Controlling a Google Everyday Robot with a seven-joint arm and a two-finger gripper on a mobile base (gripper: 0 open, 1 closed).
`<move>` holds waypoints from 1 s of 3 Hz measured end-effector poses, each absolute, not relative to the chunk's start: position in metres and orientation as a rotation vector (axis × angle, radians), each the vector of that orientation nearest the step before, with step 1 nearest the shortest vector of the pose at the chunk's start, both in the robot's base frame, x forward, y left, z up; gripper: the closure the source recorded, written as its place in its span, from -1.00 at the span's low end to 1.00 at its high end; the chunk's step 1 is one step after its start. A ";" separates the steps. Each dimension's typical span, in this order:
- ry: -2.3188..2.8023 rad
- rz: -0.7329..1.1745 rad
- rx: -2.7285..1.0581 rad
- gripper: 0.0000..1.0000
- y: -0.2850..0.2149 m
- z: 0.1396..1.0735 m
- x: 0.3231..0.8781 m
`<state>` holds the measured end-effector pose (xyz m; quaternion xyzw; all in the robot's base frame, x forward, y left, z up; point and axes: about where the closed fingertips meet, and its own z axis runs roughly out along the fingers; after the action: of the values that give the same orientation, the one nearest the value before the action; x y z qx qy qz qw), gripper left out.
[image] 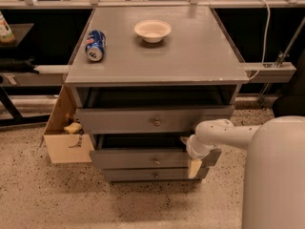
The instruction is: Open middle drawer
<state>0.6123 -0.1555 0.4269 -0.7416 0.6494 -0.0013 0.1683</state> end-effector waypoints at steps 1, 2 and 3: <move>1.846 0.002 -2.111 -1.00 -0.155 0.426 0.612; 1.834 0.063 -2.136 -1.00 -0.154 0.416 0.607; 1.816 0.150 -2.173 -1.00 -0.157 0.403 0.596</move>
Offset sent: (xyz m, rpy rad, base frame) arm -0.0084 0.0002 -0.0201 0.0390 0.0807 0.0555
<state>0.5960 -0.1567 0.4030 -0.7573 0.6329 0.0524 0.1523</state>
